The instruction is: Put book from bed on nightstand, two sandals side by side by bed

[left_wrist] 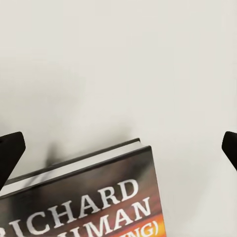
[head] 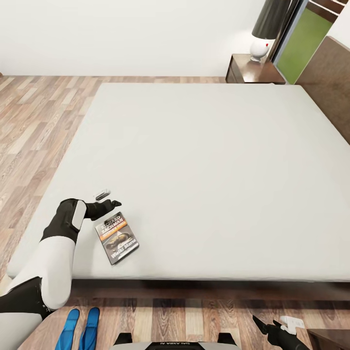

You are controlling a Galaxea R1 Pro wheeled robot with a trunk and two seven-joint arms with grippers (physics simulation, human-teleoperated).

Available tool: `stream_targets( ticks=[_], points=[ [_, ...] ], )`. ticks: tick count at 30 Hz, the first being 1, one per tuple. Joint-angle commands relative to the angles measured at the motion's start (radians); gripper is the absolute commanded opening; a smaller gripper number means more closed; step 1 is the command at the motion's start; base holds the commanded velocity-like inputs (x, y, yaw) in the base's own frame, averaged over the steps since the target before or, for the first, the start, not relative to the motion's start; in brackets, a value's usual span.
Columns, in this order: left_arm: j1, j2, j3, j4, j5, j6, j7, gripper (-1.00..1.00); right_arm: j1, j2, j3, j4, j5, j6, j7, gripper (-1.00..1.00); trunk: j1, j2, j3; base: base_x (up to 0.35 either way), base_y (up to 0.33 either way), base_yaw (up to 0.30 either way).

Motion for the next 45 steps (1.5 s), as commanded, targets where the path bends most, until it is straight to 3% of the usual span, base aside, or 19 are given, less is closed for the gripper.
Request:
stream_targets(
  ticks=[1, 9, 19, 45],
  points=[
    [-0.001, 0.0, 0.003, -0.001, 0.006, 0.006, 0.001, 1.0, -0.002, 0.0, -0.005, 0.005, 0.0, -0.005, 0.006, 1.0, 0.0, 0.0, -0.001, 0.0, 0.0, 0.0],
    [-0.001, -0.001, 0.003, -0.001, 0.006, 0.006, 0.001, 1.0, -0.002, 0.0, -0.005, 0.005, 0.0, -0.005, 0.006, 1.0, 0.0, 0.0, -0.001, 0.0, 0.0, 0.0],
    [-0.001, -0.001, 0.003, -0.001, 0.006, 0.006, 0.001, 1.0, -0.002, 0.0, -0.005, 0.005, 0.0, -0.005, 0.006, 1.0, 0.038, -0.07, -0.032, 0.0, 0.0, 0.0],
    [-0.001, -0.001, 0.002, -0.001, 0.006, 0.006, 0.001, 1.0, -0.002, 0.0, -0.005, 0.005, 0.0, -0.005, 0.006, 1.0, 0.046, -0.084, -0.038, 0.0, 0.0, 0.0]
  ],
)
